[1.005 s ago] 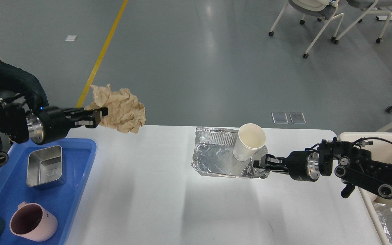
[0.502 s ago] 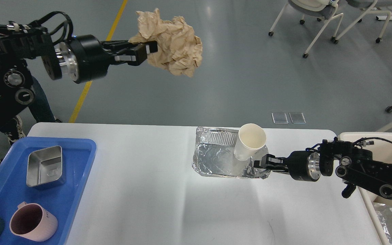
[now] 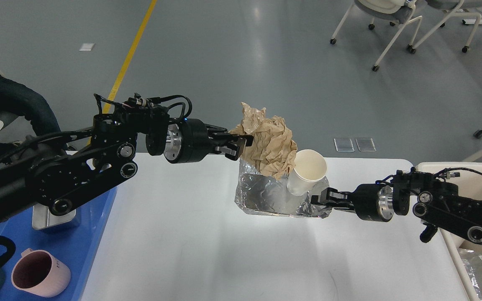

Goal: Tidy desktop
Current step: 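Lift the brown paper and drop it into the foil tray, then carry the foil tray with the right gripper and tip it into the white bin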

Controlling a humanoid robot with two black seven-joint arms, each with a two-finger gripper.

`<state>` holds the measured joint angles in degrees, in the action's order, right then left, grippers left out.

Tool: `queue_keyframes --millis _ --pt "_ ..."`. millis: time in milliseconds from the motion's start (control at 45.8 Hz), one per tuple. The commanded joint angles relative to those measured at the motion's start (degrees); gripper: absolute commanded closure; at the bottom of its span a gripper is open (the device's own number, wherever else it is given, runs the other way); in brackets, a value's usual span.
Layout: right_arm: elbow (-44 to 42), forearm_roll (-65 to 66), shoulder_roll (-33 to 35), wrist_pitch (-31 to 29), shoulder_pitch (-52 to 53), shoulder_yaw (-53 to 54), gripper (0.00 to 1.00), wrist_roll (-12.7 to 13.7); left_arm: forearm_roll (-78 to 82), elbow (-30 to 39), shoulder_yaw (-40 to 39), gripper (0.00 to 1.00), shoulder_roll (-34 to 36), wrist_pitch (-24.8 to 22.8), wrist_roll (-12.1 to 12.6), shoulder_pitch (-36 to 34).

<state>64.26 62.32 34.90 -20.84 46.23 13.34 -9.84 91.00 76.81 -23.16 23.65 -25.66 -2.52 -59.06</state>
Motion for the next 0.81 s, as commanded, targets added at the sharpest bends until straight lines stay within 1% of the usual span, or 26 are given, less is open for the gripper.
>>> queue_keyframes --millis 0,109,175,218,240,262,306,350,612,721,787 --pt "-0.02 0.0 -0.01 0.01 0.0 0.02 1.0 0.0 1.19 -0.17 0.49 0.95 -2.64 0.09 0.06 2.54" --pt "-0.02 0.0 -0.01 0.01 0.0 0.11 1.0 0.0 4.44 -0.17 0.49 0.94 -3.88 0.0 0.06 5.44" --pt "-0.02 0.0 -0.01 0.01 0.0 0.28 1.0 0.0 5.5 -0.17 0.49 0.91 -4.14 -0.09 -0.03 6.24" --pt "-0.02 0.0 0.08 0.01 0.0 0.46 1.0 0.0 5.5 -0.17 0.49 0.85 -4.23 -0.53 -0.03 6.5" --pt "-0.02 0.0 0.08 0.01 0.0 0.46 1.0 0.0 5.5 -0.17 0.49 0.78 -4.23 -0.62 -0.12 6.5" --pt "-0.02 0.0 0.08 0.01 0.0 0.46 1.0 0.0 5.5 -0.17 0.49 0.67 -4.23 -0.62 -0.03 6.42" --pt "-0.02 -0.09 0.08 0.01 0.0 0.46 1.0 0.0 5.5 -0.17 0.4 0.37 -4.14 -0.7 -0.12 6.41" --pt "-0.02 0.0 0.08 0.01 0.0 0.46 1.0 0.0 5.24 -0.17 0.4 0.0 -3.88 -0.79 -0.12 6.41" --pt "-0.02 -0.09 1.04 0.01 -0.35 0.81 1.0 0.0 3.4 -0.17 -1.53 0.0 -1.42 -0.7 -0.03 6.33" --pt "-0.1 -0.18 1.83 0.01 -0.87 1.69 1.0 0.0 -3.01 -0.17 -5.22 0.0 0.07 -0.62 -0.03 6.24" --pt "-0.1 -0.18 2.45 0.01 -1.58 2.66 1.0 0.0 -8.63 -0.17 -9.08 0.0 0.78 -0.36 -0.03 6.33"
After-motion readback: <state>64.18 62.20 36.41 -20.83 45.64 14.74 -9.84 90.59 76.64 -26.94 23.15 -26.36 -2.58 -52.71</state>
